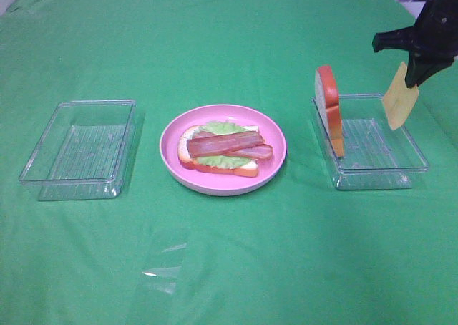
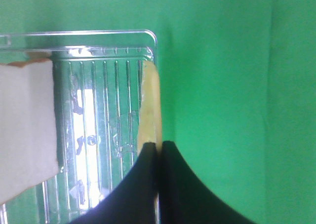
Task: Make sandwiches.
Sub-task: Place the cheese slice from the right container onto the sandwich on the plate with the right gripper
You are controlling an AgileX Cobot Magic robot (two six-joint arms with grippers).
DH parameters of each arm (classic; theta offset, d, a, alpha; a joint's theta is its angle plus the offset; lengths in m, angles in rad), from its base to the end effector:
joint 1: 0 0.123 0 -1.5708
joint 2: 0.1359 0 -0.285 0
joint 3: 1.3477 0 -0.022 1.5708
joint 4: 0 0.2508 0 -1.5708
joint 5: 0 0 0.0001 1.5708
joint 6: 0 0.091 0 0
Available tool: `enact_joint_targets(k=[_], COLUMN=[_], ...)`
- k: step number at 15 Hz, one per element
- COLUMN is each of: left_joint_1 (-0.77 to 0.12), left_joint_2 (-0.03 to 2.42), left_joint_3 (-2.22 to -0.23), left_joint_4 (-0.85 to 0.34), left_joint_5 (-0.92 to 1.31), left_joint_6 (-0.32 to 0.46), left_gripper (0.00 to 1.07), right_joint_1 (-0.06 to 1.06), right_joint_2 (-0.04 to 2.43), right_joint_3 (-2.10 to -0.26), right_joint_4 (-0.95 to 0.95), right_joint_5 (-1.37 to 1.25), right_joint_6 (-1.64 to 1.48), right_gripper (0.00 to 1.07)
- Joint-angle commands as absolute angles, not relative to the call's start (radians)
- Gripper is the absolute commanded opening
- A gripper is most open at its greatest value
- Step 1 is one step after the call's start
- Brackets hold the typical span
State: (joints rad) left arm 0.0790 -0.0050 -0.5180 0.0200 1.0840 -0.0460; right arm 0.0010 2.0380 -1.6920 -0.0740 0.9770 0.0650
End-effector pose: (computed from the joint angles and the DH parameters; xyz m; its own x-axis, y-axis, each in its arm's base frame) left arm -0.0088 0.0009 0.2803 -0.4510 -0.0725 -0.8896 -0.1112 0.9935 -0.0245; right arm 0.4396 -0.0051 0.2290 -0.9433 0.0226 -0.3312 0.0414 0.9979 -0.0501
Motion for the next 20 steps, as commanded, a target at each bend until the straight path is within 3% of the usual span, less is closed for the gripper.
enact_joint_targets(k=[1,9,20], left_joint_1=[0.080,0.080,0.080], left_joint_2=[-0.024,-0.024,-0.024], left_joint_3=[-0.517,-0.517,-0.517], left_joint_4=[0.015,0.015,0.015], left_joint_5=[1.074,1.074,1.074], left_joint_6=[-0.043,-0.043,-0.043], left_gripper=[1.01,1.01,1.01], right_joint_1=[0.002,0.015,0.582], right_joint_2=[1.931,1.684,1.739], right_joint_3=[-1.690,-1.690,-1.689], right_joint_4=[-0.069,0.012,0.027], right_joint_5=[0.993,0.992,0.880], right_joint_6=[0.049,0.031,0.000], right_gripper=[0.00,0.00,0.00])
